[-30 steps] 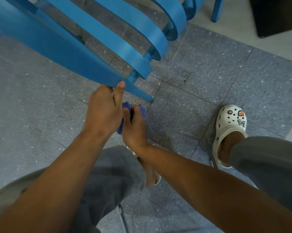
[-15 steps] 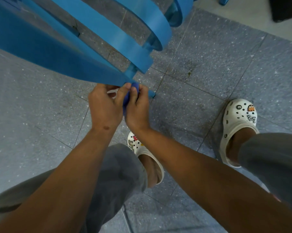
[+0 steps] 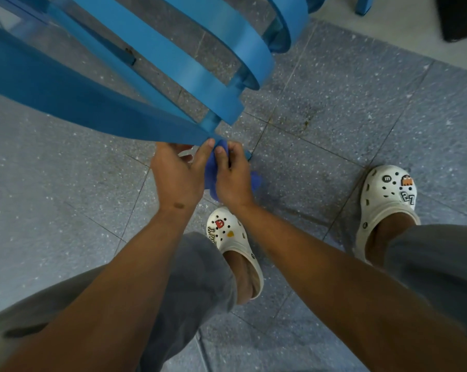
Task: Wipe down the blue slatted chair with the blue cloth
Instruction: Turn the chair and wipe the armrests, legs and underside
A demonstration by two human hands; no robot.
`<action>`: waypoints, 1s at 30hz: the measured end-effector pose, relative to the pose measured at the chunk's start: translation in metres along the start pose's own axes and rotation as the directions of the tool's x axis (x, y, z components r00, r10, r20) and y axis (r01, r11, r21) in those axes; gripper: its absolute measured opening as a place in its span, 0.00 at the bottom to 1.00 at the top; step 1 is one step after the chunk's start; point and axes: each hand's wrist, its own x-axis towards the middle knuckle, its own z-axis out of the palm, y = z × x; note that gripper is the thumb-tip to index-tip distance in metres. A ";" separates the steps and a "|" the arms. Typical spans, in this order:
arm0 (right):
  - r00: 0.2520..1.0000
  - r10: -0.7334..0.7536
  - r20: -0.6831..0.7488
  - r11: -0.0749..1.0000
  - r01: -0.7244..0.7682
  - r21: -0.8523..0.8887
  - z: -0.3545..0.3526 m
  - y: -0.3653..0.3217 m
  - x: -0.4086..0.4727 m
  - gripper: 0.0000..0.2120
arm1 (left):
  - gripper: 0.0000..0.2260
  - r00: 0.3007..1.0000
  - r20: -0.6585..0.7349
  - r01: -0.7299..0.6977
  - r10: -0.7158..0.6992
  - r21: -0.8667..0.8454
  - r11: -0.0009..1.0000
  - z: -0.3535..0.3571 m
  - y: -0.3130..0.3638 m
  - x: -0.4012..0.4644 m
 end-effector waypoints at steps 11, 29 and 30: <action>0.992 0.124 -0.003 0.977 -0.123 -0.174 -0.027 0.027 0.033 0.08 | 0.21 0.998 0.040 0.042 -0.046 0.111 0.993 0.030 -0.035 0.014; 0.910 0.378 -0.172 0.891 -0.408 -0.201 -0.027 0.061 0.062 0.11 | 0.22 0.990 0.134 0.023 -0.043 0.149 0.989 0.052 -0.063 0.026; 0.919 0.353 -0.173 0.907 -0.382 -0.178 -0.023 0.056 0.056 0.10 | 0.22 0.990 0.136 0.026 -0.046 0.147 0.989 0.052 -0.063 0.026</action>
